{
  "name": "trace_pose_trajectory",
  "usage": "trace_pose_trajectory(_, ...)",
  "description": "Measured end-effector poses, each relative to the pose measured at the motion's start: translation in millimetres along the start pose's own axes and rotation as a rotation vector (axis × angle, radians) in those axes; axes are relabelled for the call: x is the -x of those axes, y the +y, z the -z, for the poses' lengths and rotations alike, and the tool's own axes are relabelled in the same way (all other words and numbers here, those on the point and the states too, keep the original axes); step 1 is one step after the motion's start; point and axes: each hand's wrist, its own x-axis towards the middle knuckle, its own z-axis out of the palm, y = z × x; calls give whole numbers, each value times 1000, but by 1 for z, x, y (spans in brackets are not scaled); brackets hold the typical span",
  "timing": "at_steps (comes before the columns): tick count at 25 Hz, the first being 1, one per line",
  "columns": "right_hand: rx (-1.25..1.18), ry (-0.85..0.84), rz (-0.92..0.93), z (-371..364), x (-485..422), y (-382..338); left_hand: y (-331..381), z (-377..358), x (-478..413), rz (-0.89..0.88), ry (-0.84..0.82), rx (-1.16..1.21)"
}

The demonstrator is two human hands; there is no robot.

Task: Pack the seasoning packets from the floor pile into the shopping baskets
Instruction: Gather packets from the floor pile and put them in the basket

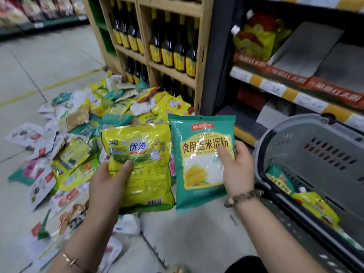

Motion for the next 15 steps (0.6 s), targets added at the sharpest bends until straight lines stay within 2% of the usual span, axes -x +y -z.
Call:
trace_pose_trajectory(6, -126, 170, 72, 49, -5, -34, 61, -41, 1, -99, -114, 42)
trace_pose_trajectory(15, -48, 534, 96, 175, -1, -51, 112, -178, 45, -252, -480, 89)
